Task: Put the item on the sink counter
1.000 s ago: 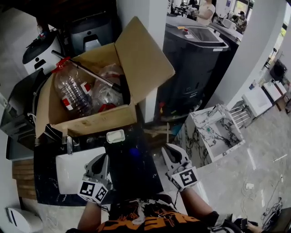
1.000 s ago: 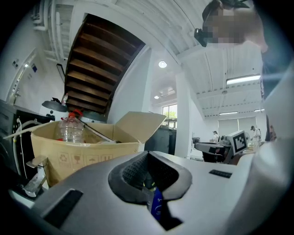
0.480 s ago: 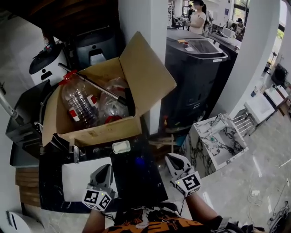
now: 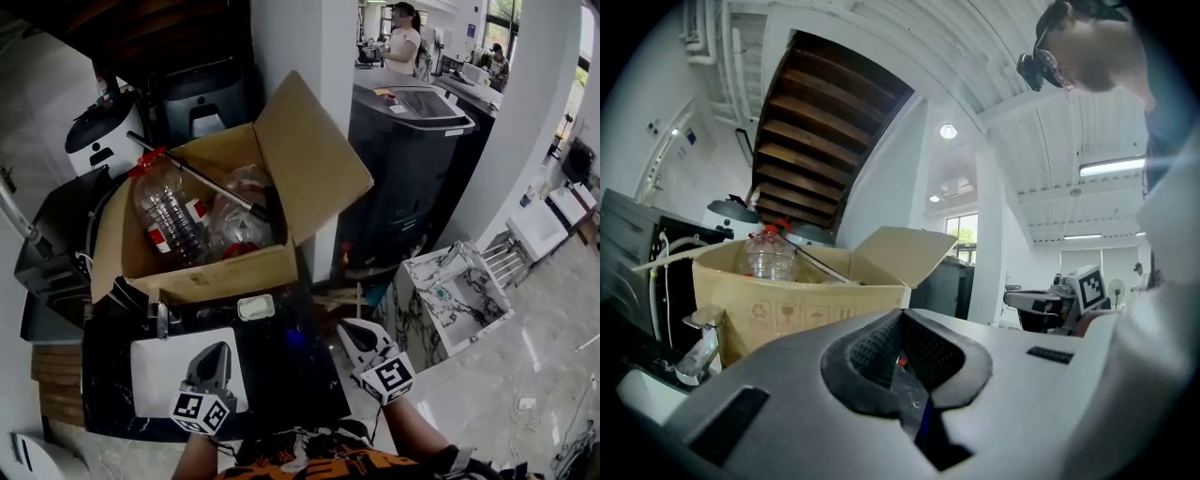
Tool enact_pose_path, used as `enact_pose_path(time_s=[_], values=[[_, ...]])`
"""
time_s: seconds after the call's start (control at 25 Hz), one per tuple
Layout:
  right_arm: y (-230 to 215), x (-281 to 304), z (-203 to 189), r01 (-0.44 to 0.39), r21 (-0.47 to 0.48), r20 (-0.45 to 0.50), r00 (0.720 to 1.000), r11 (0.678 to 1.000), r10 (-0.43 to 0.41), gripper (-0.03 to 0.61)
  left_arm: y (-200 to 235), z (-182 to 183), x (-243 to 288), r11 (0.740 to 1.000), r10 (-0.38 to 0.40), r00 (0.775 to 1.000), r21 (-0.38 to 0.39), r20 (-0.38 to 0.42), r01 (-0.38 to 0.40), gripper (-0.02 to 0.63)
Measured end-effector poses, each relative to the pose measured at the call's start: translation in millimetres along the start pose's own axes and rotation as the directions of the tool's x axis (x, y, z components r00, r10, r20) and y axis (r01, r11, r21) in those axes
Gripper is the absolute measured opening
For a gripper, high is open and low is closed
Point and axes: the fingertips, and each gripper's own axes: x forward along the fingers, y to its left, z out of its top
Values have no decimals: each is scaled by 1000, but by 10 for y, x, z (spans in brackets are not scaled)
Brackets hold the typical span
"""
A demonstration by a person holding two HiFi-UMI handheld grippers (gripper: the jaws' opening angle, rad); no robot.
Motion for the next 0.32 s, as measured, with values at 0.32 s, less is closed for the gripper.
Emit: enact_pose_path(time_s=[0.32], values=[[1, 48, -27, -3, -6, -18, 1000, 1000, 3, 14, -7, -1, 56, 1000, -27, 1000, 1, 5, 27, 18]])
